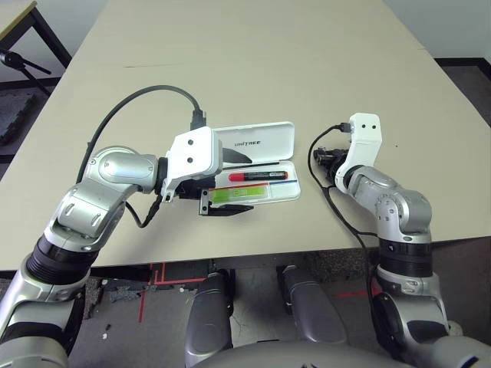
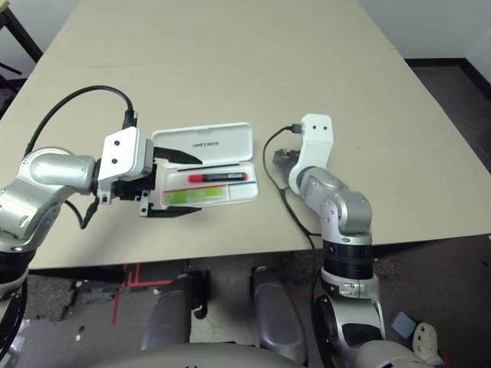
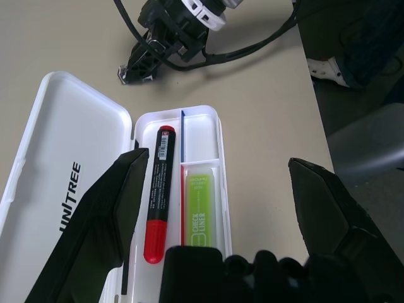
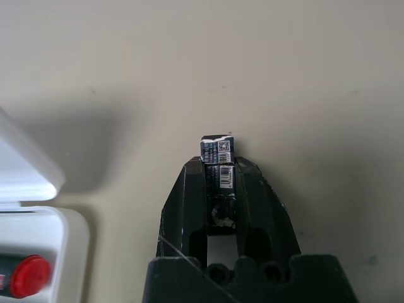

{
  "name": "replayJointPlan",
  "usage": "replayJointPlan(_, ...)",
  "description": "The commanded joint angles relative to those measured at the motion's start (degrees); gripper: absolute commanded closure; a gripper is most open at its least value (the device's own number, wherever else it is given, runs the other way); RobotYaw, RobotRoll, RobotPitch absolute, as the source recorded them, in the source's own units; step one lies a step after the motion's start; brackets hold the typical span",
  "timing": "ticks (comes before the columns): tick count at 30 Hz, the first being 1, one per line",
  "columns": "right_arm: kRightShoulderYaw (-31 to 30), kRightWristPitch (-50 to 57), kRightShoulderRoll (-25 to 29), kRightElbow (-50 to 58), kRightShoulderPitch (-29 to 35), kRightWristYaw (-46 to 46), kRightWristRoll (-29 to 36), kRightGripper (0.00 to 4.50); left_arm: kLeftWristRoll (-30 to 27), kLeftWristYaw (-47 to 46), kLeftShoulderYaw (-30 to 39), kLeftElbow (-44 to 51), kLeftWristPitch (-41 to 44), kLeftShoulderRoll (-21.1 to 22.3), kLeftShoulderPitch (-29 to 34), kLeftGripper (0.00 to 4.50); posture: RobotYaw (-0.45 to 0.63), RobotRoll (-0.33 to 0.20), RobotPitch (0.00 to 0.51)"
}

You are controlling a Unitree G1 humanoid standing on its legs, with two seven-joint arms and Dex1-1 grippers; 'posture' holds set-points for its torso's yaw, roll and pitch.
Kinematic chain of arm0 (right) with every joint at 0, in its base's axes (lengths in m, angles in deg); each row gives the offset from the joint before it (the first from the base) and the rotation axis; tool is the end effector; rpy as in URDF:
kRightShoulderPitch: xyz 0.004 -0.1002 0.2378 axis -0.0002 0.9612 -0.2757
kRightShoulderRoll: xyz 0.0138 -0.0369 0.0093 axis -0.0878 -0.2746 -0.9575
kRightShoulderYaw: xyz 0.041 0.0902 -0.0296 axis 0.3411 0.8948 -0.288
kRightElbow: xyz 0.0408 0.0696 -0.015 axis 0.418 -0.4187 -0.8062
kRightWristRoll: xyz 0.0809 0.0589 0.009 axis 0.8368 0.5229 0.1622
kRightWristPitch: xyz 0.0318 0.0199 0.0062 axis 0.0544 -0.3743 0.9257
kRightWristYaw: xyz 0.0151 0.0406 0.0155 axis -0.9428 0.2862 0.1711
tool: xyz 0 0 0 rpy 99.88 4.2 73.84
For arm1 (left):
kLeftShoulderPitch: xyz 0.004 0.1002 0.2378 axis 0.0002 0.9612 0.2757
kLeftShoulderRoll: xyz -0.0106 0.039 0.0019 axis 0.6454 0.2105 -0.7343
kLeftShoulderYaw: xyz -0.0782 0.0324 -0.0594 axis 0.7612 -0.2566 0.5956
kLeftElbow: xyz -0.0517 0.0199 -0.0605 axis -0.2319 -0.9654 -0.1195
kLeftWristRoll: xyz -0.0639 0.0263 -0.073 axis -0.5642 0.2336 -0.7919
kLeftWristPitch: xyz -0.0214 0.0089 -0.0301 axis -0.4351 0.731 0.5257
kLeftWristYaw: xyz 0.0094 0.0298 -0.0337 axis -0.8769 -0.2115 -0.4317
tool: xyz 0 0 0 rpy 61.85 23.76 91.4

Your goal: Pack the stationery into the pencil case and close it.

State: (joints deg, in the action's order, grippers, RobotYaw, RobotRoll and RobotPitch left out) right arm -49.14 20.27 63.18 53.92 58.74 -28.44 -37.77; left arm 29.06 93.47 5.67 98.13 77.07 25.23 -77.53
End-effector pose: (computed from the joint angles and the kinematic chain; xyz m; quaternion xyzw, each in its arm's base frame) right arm 0.2655 -0.1699 0.1360 0.0713 0.1917 0.0933 0.9744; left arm 0.2385 0.1884 0.2186 0.3156 0.0131 -0.6227 0.7159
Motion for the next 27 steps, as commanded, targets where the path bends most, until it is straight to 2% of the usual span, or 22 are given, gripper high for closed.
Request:
replayJointPlan(1, -1.1, 1.4, 2.9, 1.6, 0.0, -2.3, 0.1, 4.17, -0.3, -0.1, -0.1, 1.0, 0.0, 0.2, 0.6, 0.0, -0.2, 0.0, 0.2)
replayJointPlan(5, -4.0, 1.2, 8.0, 3.4, -0.5, -8.5, 1.6, 4.17, -0.2, 0.0, -0.1, 0.8, -0.1, 0.3, 0.6, 0.0, -0.2, 0.0, 0.199)
replayJointPlan(14, -10.7, -4.3, 26.2, 5.3, -1.6, -29.7, 3.6, 4.17, 0.0, 0.1, 0.5, 0.2, -0.6, 0.9, 1.2, 0.0, -0.2, 0.0, 0.194)
replayJointPlan(20, -17.5, -15.5, 38.2, 4.9, -3.2, -48.1, 1.9, 4.17, 0.3, 0.1, 1.2, 0.0, -0.7, 1.9, 1.8, 0.0, -0.19, 0.0, 0.19)
replayJointPlan(23, -18.8, -19.9, 40.1, 4.9, -3.4, -54.7, 2.6, 4.17, 0.8, 0.0, 1.6, -0.5, -1.3, 3.1, 2.5, 0.0, -0.17, 0.0, 0.188)
replayJointPlan(27, -20.1, -22.4, 39.1, 4.4, -5.1, -59.3, 3.2, 4.17, 0.8, 0.1, 3.1, -1.0, -1.9, 4.8, 4.2, 0.0, -0.15, 0.0, 0.189)
